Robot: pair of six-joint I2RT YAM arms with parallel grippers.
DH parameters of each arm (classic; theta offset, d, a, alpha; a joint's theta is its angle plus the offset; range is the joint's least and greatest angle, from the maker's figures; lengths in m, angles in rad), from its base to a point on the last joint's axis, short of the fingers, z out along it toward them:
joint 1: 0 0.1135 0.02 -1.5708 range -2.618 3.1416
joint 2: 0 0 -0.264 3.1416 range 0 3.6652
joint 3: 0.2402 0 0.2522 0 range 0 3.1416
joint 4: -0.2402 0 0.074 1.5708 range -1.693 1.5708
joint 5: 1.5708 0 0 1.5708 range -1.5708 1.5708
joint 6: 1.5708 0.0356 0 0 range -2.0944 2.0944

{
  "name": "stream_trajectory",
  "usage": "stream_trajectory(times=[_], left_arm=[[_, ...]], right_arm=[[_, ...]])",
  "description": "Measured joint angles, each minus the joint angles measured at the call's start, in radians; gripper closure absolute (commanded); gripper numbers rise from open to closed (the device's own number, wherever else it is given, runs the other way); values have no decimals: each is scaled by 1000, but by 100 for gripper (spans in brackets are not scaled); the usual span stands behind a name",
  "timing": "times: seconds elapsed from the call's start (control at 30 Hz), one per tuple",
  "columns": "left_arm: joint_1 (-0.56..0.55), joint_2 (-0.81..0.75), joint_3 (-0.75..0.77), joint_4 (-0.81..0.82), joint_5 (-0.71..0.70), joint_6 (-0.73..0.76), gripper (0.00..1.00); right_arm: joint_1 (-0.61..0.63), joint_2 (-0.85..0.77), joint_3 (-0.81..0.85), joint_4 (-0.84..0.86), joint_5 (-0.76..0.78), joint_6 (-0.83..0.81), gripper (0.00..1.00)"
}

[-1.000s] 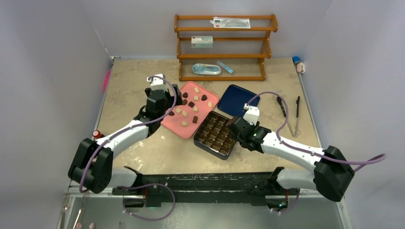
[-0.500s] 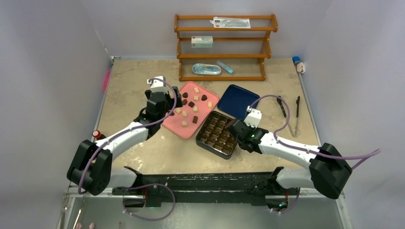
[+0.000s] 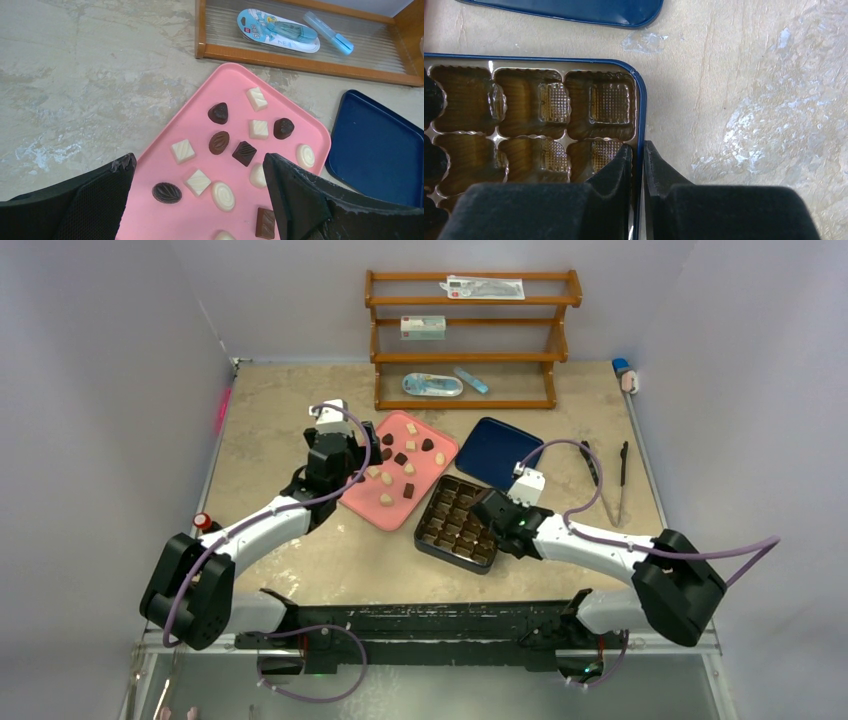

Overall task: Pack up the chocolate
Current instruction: Move the packing box to the center of the board.

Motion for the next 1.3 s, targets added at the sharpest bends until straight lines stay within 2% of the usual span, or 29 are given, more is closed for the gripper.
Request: stream_trajectory(times=[0.37, 0.57, 0.93, 1.3], left_arm=[[-2, 0, 0, 3, -3, 3, 3], [-7, 0, 0, 3, -3, 4, 3], [-12, 0, -3, 3, -6, -1, 3], [-15, 1, -14, 3, -10, -2, 3]], right_arm=[[-11, 28, 9, 34, 23, -26, 94], [-72, 32, 11, 50, 12, -56, 94], [-186, 78, 56, 68, -33, -176, 93], [-221, 171, 144, 66, -55, -309, 93]])
